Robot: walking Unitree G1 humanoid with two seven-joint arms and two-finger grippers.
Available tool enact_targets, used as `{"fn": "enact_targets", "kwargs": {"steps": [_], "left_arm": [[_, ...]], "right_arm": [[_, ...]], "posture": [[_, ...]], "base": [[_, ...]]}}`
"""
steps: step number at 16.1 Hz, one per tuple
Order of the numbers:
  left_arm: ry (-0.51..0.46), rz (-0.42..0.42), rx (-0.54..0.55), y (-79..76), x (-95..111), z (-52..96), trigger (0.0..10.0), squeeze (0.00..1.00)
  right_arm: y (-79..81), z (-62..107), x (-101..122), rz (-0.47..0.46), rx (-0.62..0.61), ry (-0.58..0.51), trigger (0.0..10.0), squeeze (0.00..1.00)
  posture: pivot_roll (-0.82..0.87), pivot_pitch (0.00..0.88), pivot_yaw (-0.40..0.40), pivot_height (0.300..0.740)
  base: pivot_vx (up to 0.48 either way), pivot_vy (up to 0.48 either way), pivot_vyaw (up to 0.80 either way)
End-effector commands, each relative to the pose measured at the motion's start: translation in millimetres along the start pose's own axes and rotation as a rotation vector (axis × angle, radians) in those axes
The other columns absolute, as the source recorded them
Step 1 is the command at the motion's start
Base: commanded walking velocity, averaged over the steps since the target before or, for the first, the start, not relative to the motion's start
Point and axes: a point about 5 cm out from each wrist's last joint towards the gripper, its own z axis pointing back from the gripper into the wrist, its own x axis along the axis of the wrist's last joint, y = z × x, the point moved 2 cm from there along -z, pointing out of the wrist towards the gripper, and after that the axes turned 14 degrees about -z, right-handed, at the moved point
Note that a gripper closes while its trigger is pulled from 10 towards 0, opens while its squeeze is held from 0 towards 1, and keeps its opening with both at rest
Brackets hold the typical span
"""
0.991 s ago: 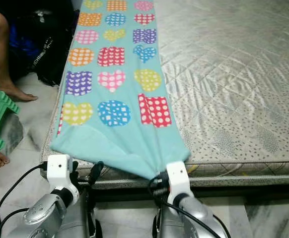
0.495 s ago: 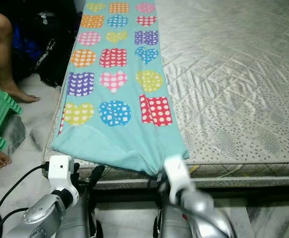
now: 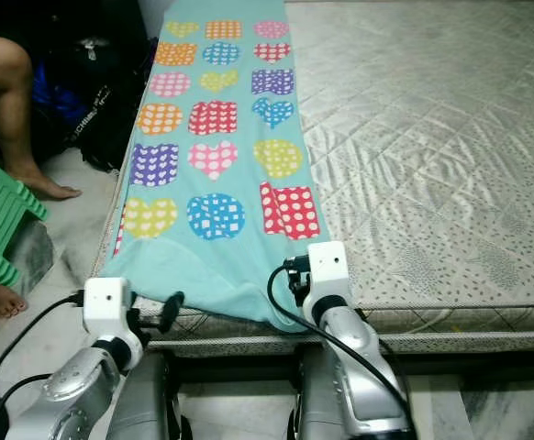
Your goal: Clean up the room
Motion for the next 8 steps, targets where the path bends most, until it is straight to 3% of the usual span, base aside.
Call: {"fn": "enact_targets", "kwargs": {"steps": [1,2,4,6,8], "left_arm": [[0.008,0.007,-0.004,0.6,-3,-0.2,10.0,0.0],[0.0,0.014,-0.048,-6.7,0,-4.0,10.0,0.0],[-0.006,0.017,-0.058,-9.9,3,-6.3,10.0,0.0],[-0.011,0.023,-0.08,-17.2,4,-7.8,10.0,0.0],[-0.009,0.024,-0.084,-17.7,3,-7.5,10.0,0.0]], "right_arm": [[11.3,-3.8,-5,-0.036,0.035,0.011,10.0,1.0],[35.2,-14.4,-34,-0.069,0.104,0.16,10.0,1.0],[43.9,-20.0,-51,-0.063,0.107,0.243,10.0,1.0],[64.0,-23.9,-78,-0.072,0.157,0.38,10.0,1.0],[60.8,-27.3,-81,-0.065,0.12,0.377,10.0,1.0]], "posture": [[0.01,0.095,0.024,0.587],[0.02,0.095,0.026,0.587],[0.02,0.095,0.026,0.587],[0.02,0.095,0.026,0.587],[0.02,0.092,0.028,0.587]], "base": [[0.0,0.0,0.0],[0.0,0.0,0.0],[0.0,0.0,0.0],[0.0,0.0,0.0],[0.0,0.0,0.0]]}}
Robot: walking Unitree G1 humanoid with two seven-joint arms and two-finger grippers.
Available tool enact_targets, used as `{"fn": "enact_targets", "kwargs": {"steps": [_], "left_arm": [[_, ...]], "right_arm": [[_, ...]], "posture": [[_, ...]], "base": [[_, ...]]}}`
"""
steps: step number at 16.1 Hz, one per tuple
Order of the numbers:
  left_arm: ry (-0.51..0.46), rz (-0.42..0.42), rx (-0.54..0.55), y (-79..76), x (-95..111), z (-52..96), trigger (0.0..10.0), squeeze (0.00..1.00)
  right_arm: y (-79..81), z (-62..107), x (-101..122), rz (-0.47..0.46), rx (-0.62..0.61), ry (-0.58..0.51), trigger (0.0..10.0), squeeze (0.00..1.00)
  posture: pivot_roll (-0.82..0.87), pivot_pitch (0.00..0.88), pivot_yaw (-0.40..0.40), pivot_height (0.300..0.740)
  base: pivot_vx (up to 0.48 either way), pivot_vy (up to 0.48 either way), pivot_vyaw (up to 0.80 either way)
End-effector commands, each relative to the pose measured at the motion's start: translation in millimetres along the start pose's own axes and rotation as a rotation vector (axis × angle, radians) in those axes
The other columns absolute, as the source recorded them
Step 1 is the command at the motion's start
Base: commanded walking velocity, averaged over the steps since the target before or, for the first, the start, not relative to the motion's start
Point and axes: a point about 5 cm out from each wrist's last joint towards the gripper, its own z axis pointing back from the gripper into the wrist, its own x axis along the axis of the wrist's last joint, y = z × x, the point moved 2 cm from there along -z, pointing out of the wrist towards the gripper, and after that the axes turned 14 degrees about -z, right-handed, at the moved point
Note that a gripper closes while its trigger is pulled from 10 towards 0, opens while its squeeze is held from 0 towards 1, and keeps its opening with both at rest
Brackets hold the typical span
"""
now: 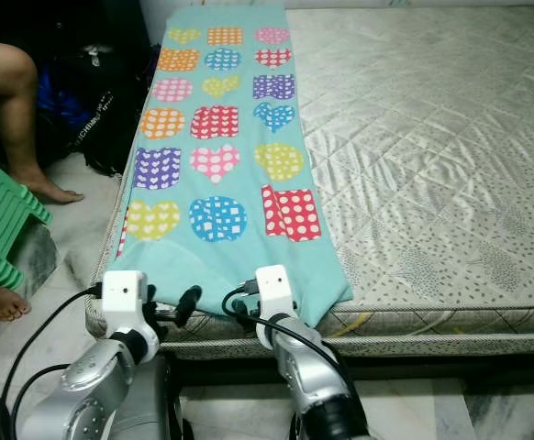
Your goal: Clean up the room
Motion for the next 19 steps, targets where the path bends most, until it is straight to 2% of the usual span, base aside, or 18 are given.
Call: {"fn": "enact_targets", "kwargs": {"steps": [1,5,8,12,17,18,19], "left_arm": [[0.023,0.0,-0.004,2.1,-6,1.5,10.0,0.0],[0.024,-0.005,-0.003,2.8,-5,-0.7,10.0,0.0],[0.031,-0.009,0.012,6.2,-7,0.1,10.0,0.0],[0.042,0.001,0.018,6.6,-11,3.4,10.0,0.0],[0.04,-0.003,0.018,7.9,-9,2.5,10.0,0.0],[0.04,-0.005,0.017,8.4,-9,3.2,10.0,0.0],[0.041,-0.008,0.018,9.9,-10,5.2,10.0,0.0]], "right_arm": [[17.0,-3.6,-11,-0.06,0.011,0.021,10.0,1.0],[7.5,-9.6,-6,-0.112,-0.103,-0.013,10.0,1.0],[-16.3,-8.2,-9,-0.138,-0.22,-0.001,10.0,1.0],[-58.5,2.9,-7,-0.2,-0.355,-0.023,10.0,1.0],[-77.7,12.8,6,-0.231,-0.417,-0.071,10.0,1.0],[-81.7,17.0,7,-0.225,-0.427,-0.072,10.0,1.0],[-88.9,30.1,5,-0.205,-0.428,-0.062,10.0,1.0]], "posture": [[0.02,0.094,0.029,0.587],[0.01,0.092,0.033,0.587],[0.02,0.087,0.032,0.587],[0.01,0.084,0.031,0.587],[0.01,0.072,0.036,0.587],[0.02,0.07,0.034,0.587],[0.02,0.066,0.03,0.587]], "base": [[0.0,0.0,0.0],[0.0,0.0,0.0],[0.0,0.0,0.0],[0.0,0.0,0.0],[0.0,0.0,0.0],[0.0,0.0,0.0],[0.0,0.0,0.0]]}}
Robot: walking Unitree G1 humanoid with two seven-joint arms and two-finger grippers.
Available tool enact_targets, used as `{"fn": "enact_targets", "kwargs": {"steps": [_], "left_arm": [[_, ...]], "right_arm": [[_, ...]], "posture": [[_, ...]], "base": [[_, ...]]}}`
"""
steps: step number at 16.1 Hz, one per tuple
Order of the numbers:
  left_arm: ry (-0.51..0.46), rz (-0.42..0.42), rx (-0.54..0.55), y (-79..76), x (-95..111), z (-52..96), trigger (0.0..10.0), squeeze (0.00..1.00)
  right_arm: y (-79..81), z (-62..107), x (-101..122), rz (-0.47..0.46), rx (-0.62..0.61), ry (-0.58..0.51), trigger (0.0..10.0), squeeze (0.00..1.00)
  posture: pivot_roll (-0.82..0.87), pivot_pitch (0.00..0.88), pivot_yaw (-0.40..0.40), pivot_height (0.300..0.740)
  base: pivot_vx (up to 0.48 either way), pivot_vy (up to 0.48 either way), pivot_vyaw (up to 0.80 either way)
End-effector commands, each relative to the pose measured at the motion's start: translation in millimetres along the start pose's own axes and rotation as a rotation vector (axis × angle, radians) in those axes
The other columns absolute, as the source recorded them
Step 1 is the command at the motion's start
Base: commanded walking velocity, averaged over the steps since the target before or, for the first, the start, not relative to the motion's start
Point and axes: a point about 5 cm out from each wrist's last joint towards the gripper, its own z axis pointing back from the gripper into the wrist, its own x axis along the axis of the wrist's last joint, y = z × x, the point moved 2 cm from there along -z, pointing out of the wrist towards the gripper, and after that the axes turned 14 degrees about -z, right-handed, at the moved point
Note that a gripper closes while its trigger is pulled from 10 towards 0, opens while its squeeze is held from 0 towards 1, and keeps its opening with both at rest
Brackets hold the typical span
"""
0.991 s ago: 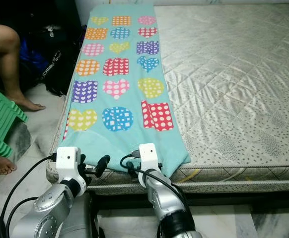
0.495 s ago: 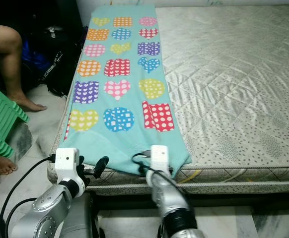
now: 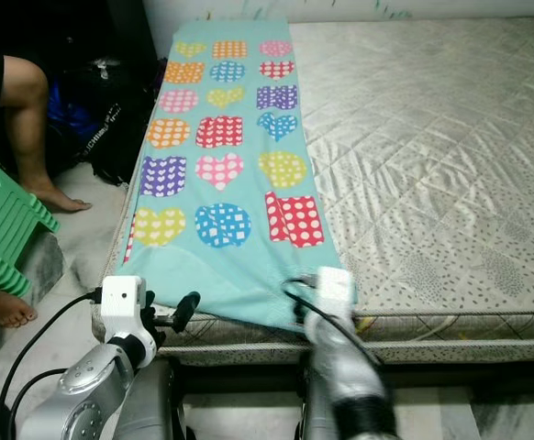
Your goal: Clean up the room
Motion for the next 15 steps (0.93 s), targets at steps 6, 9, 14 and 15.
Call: {"fn": "enact_targets", "kwargs": {"steps": [6,9,14,15], "left_arm": [[0.015,-0.01,0.007,4.9,-2,1.8,10.0,0.0],[0.01,-0.015,0.001,5.0,0,-1.1,10.0,0.0],[-0.081,-0.046,0.117,18.1,11,5.9,10.0,0.0],[-0.102,-0.074,0.153,23.0,13,9.2,10.0,0.0]], "right_arm": [[-52.9,63.7,-21,0.088,0.011,0.146,10.0,1.0],[-58.3,70.2,-18,0.135,0.018,0.122,10.0,1.0],[-21.3,68.5,20,0.136,0.192,-0.162,10.0,0.0],[-18.5,67.1,31,0.116,0.194,-0.245,10.0,0.0]], "posture": [[-0.02,0.064,0.037,0.587],[-0.04,0.058,0.042,0.587],[-0.03,0.037,0.039,0.587],[-0.03,0.03,0.04,0.587]], "base": [[0.0,0.0,0.0],[0.0,0.0,0.0],[0.0,0.0,0.0],[0.0,0.0,0.0]]}}
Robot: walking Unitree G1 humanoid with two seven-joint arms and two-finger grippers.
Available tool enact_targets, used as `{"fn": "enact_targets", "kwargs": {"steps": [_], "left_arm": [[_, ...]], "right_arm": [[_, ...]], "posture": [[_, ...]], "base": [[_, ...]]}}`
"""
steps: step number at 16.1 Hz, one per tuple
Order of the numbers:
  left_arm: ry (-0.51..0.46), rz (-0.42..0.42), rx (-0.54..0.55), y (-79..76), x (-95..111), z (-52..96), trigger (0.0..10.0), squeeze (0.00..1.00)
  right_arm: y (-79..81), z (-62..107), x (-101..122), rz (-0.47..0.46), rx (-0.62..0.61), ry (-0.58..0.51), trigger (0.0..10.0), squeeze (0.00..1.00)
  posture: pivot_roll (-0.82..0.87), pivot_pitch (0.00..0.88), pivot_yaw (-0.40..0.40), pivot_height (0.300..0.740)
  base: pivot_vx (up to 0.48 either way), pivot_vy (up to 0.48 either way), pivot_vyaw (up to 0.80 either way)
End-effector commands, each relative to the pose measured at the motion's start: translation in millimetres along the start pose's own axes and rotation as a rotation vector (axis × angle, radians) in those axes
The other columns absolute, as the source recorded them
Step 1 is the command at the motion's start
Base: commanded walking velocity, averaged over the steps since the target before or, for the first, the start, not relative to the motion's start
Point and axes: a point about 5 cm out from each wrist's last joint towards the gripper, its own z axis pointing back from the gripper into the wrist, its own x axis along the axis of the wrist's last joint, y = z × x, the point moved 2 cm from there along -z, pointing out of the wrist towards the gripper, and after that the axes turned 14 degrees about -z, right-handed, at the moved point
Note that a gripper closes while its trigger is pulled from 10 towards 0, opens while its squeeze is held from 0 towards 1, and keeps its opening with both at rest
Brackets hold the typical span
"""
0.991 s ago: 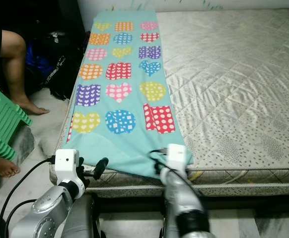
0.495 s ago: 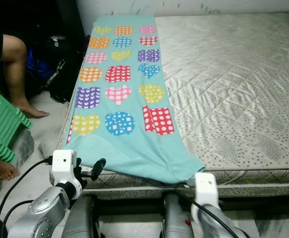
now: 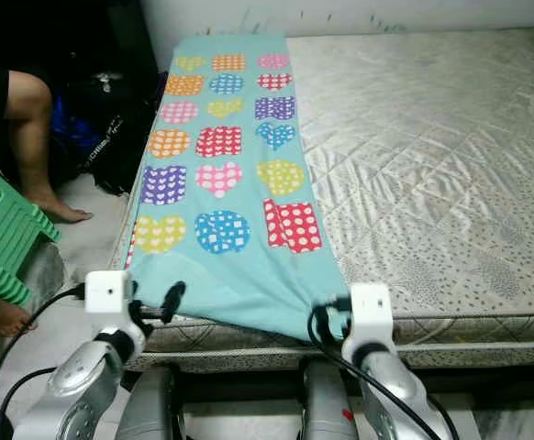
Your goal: Clean up the room
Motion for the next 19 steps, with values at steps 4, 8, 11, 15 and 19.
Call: {"fn": "enact_targets", "kwargs": {"steps": [4,8,11,15,19], "left_arm": [[-0.13,-0.041,0.114,21.0,21,7.1,10.0,0.0],[-0.155,-0.043,0.117,22.7,22,4.9,10.0,0.0],[-0.158,-0.004,0.132,24.8,22,-1.7,10.0,0.0],[-0.18,0.005,0.102,19.9,24,-9.8,10.0,0.0],[-0.189,0.005,0.089,18.6,25,-16.2,10.0,0.0]], "right_arm": [[-4.6,-10.0,28,-0.068,-0.043,-0.195,10.0,0.0],[-2.7,-19.2,27,-0.122,-0.046,-0.202,10.0,0.0],[5.6,-24.6,40,-0.105,-0.006,-0.256,10.0,0.0],[2.1,-36.1,61,-0.131,-0.01,-0.326,10.0,0.0],[-7.5,-39.9,67,-0.137,-0.031,-0.344,10.0,0.0]], "posture": [[-0.04,0.0,0.04,0.587],[-0.04,0.0,0.037,0.587],[-0.05,0.0,0.04,0.587],[-0.06,0.0,0.048,0.615],[-0.08,0.0,0.052,0.659]], "base": [[0.0,0.0,0.0],[0.0,0.0,0.0],[0.0,0.0,0.0],[0.0,0.0,-0.14],[0.0,0.0,0.0]]}}
